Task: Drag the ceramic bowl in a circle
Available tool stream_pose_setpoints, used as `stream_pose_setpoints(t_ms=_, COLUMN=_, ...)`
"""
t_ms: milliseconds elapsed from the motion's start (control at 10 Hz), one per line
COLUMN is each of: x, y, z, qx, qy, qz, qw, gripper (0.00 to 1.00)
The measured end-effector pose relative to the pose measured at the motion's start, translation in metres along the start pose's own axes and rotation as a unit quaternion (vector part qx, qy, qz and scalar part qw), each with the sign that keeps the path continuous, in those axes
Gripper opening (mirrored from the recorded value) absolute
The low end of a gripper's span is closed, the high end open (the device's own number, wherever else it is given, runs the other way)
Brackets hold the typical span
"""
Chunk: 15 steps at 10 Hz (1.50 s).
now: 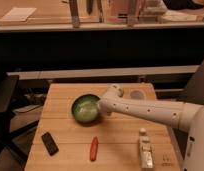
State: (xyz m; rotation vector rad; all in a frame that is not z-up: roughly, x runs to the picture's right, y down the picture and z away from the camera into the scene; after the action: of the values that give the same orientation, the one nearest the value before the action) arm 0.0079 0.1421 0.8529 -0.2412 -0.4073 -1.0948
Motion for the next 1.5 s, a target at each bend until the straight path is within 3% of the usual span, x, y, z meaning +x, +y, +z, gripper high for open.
stream_pose_setpoints(t_ms=600, x=-0.007, y=0.007, z=-0.009, qx=-0.001, qy=-0.001, qz=-0.018, qw=0.9998, gripper=0.03)
stream_pose_setpoints(t_ms=1200, x=-0.028, y=-0.005, z=-0.016, qx=0.001, qy=-0.001, qz=-0.05, qw=0.9987, gripper=0.03)
stream_pose_setpoints(t_ms=1500, x=-0.016, y=-0.007, z=-0.014, qx=0.005, qy=0.0, qz=-0.056, qw=0.9984, gripper=0.03)
